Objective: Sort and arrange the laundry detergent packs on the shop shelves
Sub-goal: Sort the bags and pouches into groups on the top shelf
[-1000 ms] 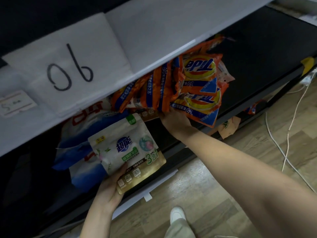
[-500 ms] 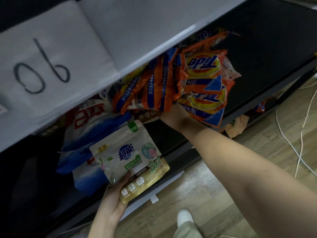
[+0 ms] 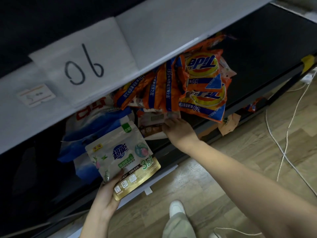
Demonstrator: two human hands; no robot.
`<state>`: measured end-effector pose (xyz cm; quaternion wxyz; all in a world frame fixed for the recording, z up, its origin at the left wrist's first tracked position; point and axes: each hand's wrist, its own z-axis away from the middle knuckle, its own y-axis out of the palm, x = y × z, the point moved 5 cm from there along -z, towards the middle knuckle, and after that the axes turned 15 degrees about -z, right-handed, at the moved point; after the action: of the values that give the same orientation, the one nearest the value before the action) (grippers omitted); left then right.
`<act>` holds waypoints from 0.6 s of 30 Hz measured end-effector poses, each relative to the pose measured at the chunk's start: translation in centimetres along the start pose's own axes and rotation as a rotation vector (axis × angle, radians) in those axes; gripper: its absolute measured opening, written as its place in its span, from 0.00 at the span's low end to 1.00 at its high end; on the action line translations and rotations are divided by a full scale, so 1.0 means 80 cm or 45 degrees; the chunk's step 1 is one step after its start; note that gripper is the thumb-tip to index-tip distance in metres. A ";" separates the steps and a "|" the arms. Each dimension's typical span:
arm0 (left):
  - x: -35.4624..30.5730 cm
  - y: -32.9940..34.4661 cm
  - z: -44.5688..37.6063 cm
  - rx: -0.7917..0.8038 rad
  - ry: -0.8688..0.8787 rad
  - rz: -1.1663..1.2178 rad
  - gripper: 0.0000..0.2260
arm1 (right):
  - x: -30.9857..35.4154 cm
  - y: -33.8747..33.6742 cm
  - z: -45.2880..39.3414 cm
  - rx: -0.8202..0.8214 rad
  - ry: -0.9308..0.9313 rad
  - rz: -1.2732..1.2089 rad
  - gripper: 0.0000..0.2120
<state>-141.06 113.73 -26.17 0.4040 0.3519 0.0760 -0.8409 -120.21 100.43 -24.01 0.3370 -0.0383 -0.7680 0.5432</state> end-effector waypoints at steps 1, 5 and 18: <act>-0.001 0.000 0.001 0.000 0.009 0.005 0.14 | 0.006 -0.002 0.012 -0.048 -0.020 -0.006 0.11; 0.003 -0.003 0.003 -0.020 -0.026 -0.042 0.36 | 0.005 0.003 0.046 -0.269 0.069 -0.139 0.10; -0.005 -0.002 0.015 0.067 -0.020 -0.112 0.18 | -0.011 0.021 0.038 -0.789 1.862 -1.928 0.24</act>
<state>-141.63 113.64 -25.06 0.3578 0.3520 0.0660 -0.8624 -121.76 98.29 -26.43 0.9332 0.0473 -0.3103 -0.1751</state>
